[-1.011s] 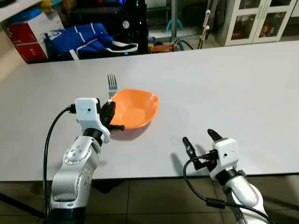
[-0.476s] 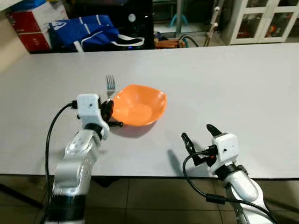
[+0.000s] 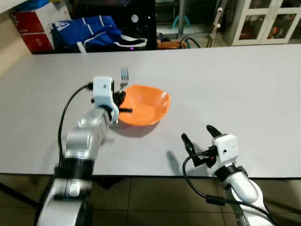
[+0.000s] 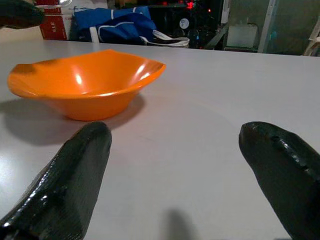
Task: Setting the table
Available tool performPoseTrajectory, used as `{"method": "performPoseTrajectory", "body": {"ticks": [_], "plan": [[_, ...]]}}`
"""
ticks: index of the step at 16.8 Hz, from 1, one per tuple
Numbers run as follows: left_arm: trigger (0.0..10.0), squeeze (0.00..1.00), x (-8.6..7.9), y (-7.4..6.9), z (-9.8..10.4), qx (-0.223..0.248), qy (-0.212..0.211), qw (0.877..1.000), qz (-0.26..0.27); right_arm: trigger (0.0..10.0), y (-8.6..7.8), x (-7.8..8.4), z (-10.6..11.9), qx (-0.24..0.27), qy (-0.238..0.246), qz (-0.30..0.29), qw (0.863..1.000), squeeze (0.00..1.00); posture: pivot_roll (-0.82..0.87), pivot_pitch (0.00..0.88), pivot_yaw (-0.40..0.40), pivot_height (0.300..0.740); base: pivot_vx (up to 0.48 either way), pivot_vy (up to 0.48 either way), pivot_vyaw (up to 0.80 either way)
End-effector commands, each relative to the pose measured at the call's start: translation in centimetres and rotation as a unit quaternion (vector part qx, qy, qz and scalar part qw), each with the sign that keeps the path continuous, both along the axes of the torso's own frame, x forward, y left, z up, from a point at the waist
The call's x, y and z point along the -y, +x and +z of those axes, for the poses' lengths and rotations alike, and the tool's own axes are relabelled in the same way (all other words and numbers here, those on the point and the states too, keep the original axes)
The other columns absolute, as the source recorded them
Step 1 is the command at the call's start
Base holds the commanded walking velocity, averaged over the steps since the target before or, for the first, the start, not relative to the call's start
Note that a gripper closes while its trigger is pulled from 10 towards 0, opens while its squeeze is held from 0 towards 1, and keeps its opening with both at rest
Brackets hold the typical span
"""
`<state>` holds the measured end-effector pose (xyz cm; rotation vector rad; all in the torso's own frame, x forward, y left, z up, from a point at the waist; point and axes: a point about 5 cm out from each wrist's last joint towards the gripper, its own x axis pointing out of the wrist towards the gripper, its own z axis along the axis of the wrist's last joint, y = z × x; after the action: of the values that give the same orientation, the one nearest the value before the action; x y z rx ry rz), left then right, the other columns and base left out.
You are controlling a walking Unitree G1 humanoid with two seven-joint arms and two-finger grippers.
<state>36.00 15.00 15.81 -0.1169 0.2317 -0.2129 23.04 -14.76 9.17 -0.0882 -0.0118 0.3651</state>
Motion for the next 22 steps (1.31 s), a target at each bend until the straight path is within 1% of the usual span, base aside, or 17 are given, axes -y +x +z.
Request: {"method": "performPoseTrajectory", "body": {"ticks": [1,3,4,5,7,8,11,17,18,19,21,22], "plan": [[10.0,0.0,-0.4,0.6,0.2,-0.011,0.001,1.0,-0.002,10.0,0.2,0.0,0.2,0.001,-0.001,0.0,1.0,0.0,-0.27,0.0,0.12,0.74,0.0,0.0,0.0],[10.0,0.0,-0.1,1.8,0.7,-0.022,-0.001,1.0,-0.007,10.0,0.1,0.0,0.2,0.0,-0.002,-0.001,1.0,0.0,-0.28,0.0,0.125,0.74,0.0,0.0,0.0],[10.0,0.0,0.1,2.2,0.7,-0.035,0.0,0.999,-0.013,10.0,0.0,0.0,0.1,0.0,-0.002,-0.002,1.0,0.0,-0.28,0.0,0.125,0.74,0.0,0.0,0.0],[10.0,0.0,0.4,2.6,0.7,-0.061,-0.002,0.998,-0.025,10.0,0.0,0.0,0.1,-0.001,-0.003,-0.003,1.0,0.0,-0.28,0.0,0.127,0.74,0.0,0.0,0.0],[10.0,0.0,0.6,3.0,0.4,-0.09,-0.001,0.996,-0.025,10.0,-0.1,0.0,0.1,-0.001,-0.003,-0.004,1.0,0.0,-0.29,0.0,0.132,0.74,0.0,0.0,0.0],[10.0,0.0,0.8,3.2,0.2,-0.108,-0.005,0.994,-0.029,10.0,-0.2,0.0,0.0,-0.001,-0.003,-0.004,1.0,0.0,-0.29,0.0,0.136,0.74,0.0,0.0,0.0],[10.0,0.0,1.3,3.5,0.2,-0.13,-0.015,0.991,-0.035,10.0,-0.5,-0.1,-0.1,-0.003,-0.003,-0.004,1.0,0.0,-0.3,0.0,0.14,0.74,0.0,0.0,0.0],[10.0,0.0,1.6,3.8,0.1,-0.147,-0.018,0.988,-0.039,10.0,-0.8,-0.2,-0.2,-0.006,-0.003,-0.002,1.0,0.0,-0.3,0.0,0.144,0.74,0.0,0.0,0.0],[10.0,0.13,1.8,3.8,0.0,-0.15,-0.017,0.988,-0.041,10.0,-0.8,-0.3,-0.2,-0.006,-0.004,-0.002,1.0,0.0,-0.3,0.0,0.145,0.74,0.0,0.0,0.0],[10.0,0.89,1.9,3.8,-0.1,-0.153,-0.016,0.987,-0.044,10.0,-0.7,-0.3,-0.2,-0.005,-0.004,-0.002,1.0,0.0,-0.3,0.0,0.146,0.74,0.0,0.0,0.0],[10.0,0.88,2.0,3.7,-0.1,-0.155,-0.014,0.987,-0.046,10.0,-0.7,-0.4,-0.1,-0.004,-0.004,-0.001,1.0,0.0,-0.3,0.0,0.148,0.74,0.0,0.0,0.0],[10.0,0.91,2.0,3.8,-0.2,-0.156,-0.013,0.987,-0.046,10.0,-0.7,-0.4,-0.1,-0.004,-0.004,-0.001,1.0,0.0,-0.3,0.0,0.149,0.74,0.0,0.0,0.0]]}}
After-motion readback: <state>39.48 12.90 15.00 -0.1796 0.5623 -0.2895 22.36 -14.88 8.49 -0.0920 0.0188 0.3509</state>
